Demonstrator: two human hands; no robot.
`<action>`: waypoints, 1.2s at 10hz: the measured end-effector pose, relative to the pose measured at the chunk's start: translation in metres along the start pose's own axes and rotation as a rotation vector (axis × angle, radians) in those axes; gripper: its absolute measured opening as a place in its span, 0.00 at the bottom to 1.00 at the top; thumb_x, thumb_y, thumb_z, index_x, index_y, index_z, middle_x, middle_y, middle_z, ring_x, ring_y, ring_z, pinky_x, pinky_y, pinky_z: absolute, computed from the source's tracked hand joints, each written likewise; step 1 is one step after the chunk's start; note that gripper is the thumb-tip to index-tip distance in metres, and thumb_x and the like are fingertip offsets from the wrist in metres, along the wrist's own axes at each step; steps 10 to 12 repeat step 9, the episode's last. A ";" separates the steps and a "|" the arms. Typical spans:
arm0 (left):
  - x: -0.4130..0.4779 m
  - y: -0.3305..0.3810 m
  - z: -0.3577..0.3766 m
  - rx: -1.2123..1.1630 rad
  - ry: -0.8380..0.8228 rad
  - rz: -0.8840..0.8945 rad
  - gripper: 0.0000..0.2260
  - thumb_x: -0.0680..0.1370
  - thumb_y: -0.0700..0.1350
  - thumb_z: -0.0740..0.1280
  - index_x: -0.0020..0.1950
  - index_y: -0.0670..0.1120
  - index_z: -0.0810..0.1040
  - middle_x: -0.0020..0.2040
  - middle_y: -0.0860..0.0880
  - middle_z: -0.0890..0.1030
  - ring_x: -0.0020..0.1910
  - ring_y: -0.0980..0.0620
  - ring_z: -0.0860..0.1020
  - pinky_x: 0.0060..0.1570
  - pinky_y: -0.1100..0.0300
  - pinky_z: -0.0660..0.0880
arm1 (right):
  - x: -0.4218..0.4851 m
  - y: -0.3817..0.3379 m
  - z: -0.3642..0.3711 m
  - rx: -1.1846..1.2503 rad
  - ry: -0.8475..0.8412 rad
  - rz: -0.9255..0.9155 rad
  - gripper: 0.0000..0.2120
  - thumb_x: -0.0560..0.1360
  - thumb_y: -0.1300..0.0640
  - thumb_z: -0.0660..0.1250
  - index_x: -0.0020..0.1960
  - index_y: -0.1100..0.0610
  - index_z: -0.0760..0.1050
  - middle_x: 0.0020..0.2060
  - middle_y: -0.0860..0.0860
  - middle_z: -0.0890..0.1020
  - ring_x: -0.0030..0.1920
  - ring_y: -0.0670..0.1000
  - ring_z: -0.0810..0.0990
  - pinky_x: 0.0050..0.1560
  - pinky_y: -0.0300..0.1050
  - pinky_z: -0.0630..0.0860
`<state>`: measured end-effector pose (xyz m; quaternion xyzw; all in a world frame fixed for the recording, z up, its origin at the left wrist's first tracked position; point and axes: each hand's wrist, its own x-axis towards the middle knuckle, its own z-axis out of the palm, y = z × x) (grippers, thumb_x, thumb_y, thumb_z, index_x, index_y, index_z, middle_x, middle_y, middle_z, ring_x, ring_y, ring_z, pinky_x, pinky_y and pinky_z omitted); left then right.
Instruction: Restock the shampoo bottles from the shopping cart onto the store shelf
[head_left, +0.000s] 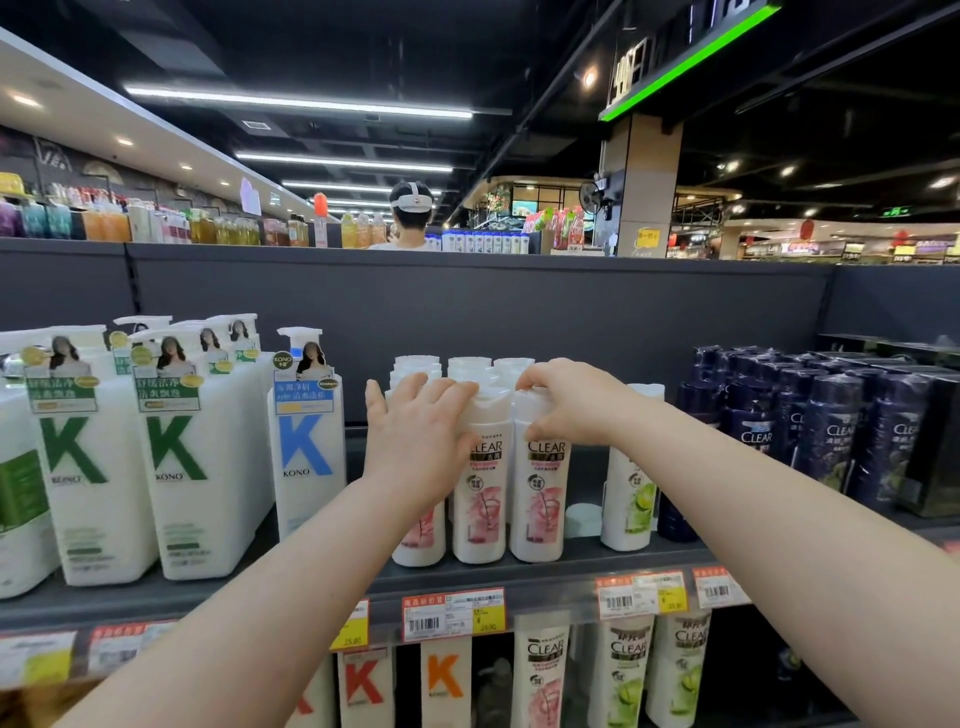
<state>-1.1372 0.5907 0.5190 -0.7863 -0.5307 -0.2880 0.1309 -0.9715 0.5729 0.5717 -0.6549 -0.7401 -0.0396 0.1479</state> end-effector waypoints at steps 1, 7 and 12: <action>0.000 -0.001 0.000 -0.002 -0.006 0.005 0.22 0.80 0.52 0.58 0.73 0.55 0.59 0.71 0.56 0.65 0.73 0.50 0.55 0.72 0.39 0.44 | 0.000 0.000 0.000 -0.001 -0.003 0.001 0.26 0.71 0.53 0.70 0.67 0.49 0.68 0.66 0.48 0.71 0.63 0.52 0.72 0.58 0.47 0.72; -0.004 -0.007 0.006 0.097 -0.028 0.065 0.28 0.79 0.56 0.58 0.76 0.54 0.52 0.74 0.55 0.58 0.74 0.47 0.51 0.71 0.38 0.45 | -0.004 -0.005 0.010 -0.121 0.023 0.062 0.25 0.73 0.54 0.65 0.68 0.49 0.66 0.65 0.50 0.71 0.64 0.56 0.71 0.57 0.54 0.73; -0.003 -0.004 0.004 0.105 -0.038 0.050 0.31 0.77 0.58 0.58 0.76 0.54 0.50 0.76 0.50 0.51 0.75 0.46 0.47 0.71 0.36 0.43 | -0.011 -0.004 0.014 -0.151 0.087 0.009 0.25 0.73 0.56 0.64 0.68 0.51 0.63 0.67 0.51 0.68 0.66 0.57 0.66 0.58 0.54 0.70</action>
